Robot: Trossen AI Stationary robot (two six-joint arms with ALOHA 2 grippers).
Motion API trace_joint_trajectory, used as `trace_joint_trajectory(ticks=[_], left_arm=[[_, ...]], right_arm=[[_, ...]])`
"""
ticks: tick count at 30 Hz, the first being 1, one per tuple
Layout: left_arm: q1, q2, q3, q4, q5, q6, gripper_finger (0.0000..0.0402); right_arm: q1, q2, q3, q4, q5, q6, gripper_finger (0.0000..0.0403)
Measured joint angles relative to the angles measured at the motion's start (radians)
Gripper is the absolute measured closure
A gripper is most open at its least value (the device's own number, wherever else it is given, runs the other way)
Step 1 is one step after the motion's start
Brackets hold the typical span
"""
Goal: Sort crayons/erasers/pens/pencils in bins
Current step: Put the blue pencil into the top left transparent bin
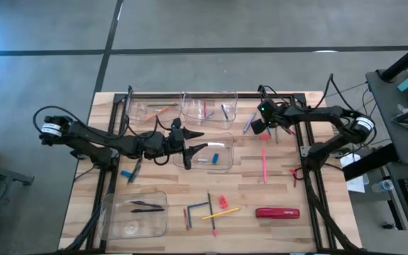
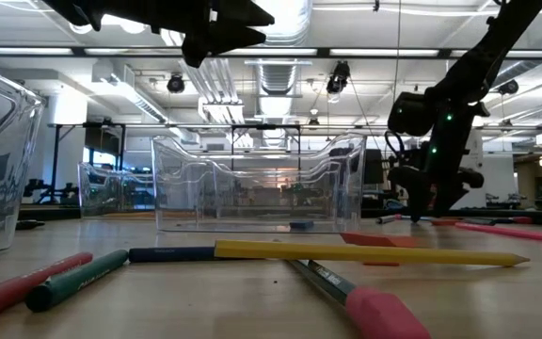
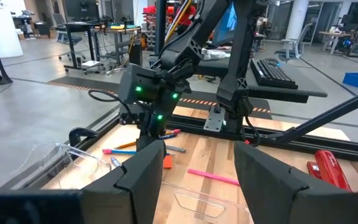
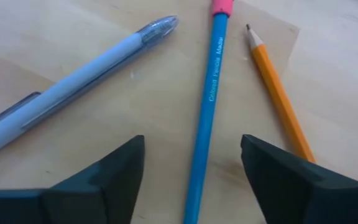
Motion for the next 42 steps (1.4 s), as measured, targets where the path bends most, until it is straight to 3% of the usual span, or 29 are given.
trace_joint_trajectory(ticks=[9,24,32,42], left_arm=[[0.000,0.000,0.000,0.000,0.000,0.000,0.0219],[0.000,0.000,0.000,0.000,0.000,-0.002,0.0219],[0.000,0.000,-0.001,0.000,0.000,-0.002,0.0219],[-0.001,0.000,-0.001,-0.001,0.000,-0.002,0.0219]], right_arm=[[-0.003,0.059,0.000,0.004,-0.024,-0.001,0.0221],[-0.003,0.047,-0.001,0.012,-0.009,-0.011,0.0382],[-0.003,0.016,-0.002,0.015,-0.007,-0.012,0.0388],[-0.004,-0.129,-0.004,-0.066,-0.003,-0.009,0.0389]])
